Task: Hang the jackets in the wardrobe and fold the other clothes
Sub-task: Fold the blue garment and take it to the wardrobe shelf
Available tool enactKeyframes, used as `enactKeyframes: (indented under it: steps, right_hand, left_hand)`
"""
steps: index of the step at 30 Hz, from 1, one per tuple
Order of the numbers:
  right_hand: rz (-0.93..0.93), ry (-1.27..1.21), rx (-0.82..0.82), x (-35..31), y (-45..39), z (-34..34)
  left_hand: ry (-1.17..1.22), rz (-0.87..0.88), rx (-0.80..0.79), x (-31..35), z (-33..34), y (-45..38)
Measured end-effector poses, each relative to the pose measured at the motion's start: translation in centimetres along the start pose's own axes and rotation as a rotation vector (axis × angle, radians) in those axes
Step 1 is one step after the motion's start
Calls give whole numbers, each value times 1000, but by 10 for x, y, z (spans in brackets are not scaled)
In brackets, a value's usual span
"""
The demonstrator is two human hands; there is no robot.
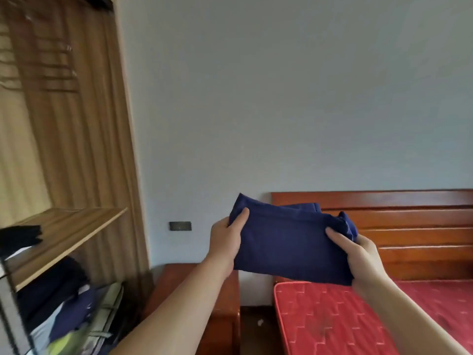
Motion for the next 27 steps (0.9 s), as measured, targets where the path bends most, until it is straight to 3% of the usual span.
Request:
enactKeyframes:
  steps: [6, 13, 20, 27]
  right_hand:
    - [128, 16, -204, 54, -58, 205]
    - [288, 111, -421, 110, -112, 385]
    - [383, 134, -692, 163, -168, 532]
    - [442, 162, -972, 190, -211, 683]
  left_hand:
    - [-81, -43, 244, -10, -172, -90]
    - [-64, -190, 423, -28, -318, -155]
    - [-41, -259, 583, -52, -408, -214]
    - [-24, -203, 900, -50, -487, -256]
Point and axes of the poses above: each hand's wrist, its own y-axis away from the middle knuckle, its own z-axis out of the palm, x = y × z, the point moved 9 cm from there along -y, towards the middle knuckle, and after that the axes turned 5 degrees about z, right-handed, at the moved point
